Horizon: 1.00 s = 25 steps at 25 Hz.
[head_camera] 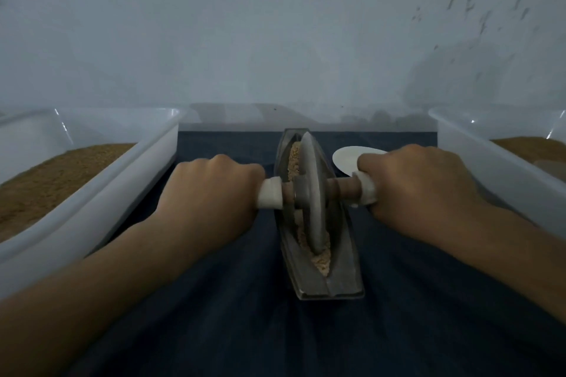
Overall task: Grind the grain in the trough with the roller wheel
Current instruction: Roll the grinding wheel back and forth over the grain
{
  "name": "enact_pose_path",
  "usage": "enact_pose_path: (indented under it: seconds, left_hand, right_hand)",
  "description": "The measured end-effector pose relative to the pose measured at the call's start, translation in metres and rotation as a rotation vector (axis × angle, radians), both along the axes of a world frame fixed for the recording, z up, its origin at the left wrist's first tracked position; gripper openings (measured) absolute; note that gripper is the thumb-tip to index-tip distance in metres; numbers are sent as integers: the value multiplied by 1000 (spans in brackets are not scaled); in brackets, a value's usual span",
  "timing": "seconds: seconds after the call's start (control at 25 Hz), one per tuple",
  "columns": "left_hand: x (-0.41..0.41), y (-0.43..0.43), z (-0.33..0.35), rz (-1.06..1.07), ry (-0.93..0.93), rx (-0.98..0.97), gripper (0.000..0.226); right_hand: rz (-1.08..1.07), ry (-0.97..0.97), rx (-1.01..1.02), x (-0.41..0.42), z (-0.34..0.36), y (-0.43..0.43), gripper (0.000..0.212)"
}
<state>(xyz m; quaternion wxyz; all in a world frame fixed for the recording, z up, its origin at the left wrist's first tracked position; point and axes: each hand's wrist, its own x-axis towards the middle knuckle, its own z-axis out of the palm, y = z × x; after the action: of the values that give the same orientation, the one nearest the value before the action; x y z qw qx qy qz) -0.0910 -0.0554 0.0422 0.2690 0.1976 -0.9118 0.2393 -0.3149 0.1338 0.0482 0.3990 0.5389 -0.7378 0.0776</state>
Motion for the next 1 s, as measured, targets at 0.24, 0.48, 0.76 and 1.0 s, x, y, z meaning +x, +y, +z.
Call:
enact_pose_path:
  seconds: [0.24,0.48,0.76,1.0]
  left_hand:
    - [-69,-26,22,223,-37,73,8]
    - [-23,-4,-4,67,55,27,36]
    - [-47,-16,-4,165,49,84,24]
    - [-55,-27,6,183,3,234,13]
  right_hand:
    - [-235,-362,158,-19,13,-70,19]
    - [-101,-73,92,2,4,-18,32]
    - [-186,-124,116,-5,10,-43,28]
    - [-164,-202,195,-14,19,-58,6]
